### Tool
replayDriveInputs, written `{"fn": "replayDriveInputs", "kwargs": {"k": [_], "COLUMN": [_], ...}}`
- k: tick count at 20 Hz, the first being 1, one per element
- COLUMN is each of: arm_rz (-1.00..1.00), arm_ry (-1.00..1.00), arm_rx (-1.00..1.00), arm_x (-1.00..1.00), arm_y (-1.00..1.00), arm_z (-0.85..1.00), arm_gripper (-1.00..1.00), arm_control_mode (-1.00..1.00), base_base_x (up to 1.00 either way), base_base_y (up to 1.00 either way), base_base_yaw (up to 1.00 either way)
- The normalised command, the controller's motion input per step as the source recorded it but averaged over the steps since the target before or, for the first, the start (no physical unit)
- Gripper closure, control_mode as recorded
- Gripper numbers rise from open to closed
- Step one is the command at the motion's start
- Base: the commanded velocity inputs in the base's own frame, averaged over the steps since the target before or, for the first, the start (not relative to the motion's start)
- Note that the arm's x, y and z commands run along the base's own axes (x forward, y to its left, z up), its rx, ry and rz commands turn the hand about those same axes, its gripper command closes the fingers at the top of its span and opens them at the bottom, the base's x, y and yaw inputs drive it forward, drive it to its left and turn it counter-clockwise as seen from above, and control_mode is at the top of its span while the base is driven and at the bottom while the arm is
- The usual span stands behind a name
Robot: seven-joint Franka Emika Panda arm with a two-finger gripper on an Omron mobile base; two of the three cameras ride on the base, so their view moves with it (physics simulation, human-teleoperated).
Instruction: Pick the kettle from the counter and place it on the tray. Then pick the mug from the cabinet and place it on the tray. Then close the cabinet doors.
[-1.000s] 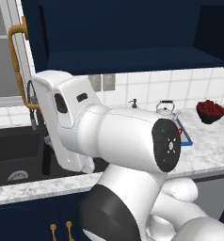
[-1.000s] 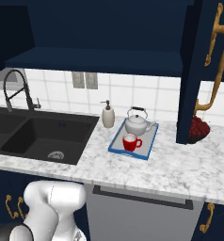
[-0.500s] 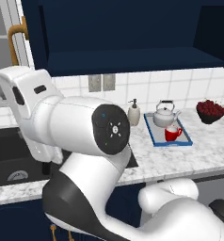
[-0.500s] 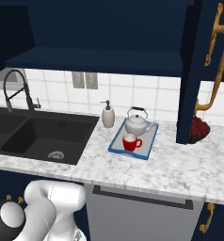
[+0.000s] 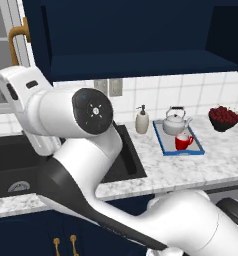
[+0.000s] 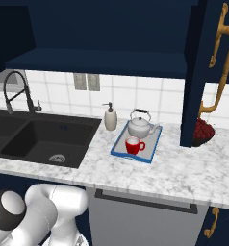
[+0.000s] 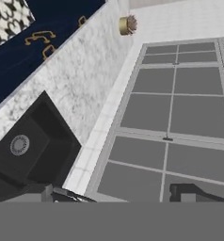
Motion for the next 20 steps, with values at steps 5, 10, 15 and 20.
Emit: {"fn": "replayDriveInputs", "kwargs": {"k": [5,10,15,20], "arm_rz": [0.00,-0.01,-0.22,-0.26], "arm_ry": [0.00,0.00,0.02,0.03], "arm_rx": [0.00,0.00,0.00,0.00], "arm_x": [0.56,0.51,0.45,0.44], "arm_y": [-0.01,-0.12,-0.51,-0.63], "arm_z": [-0.15,-0.06,0.00,0.00], "arm_gripper": [-1.00,-1.00,-1.00,-1.00], "arm_control_mode": [-1.00,-1.00,-1.00,-1.00], "base_base_x": [0.00,0.00,0.00,0.00], "base_base_y": [0.00,0.00,0.00,0.00], "base_base_yaw": [0.00,0.00,0.00,0.00]}}
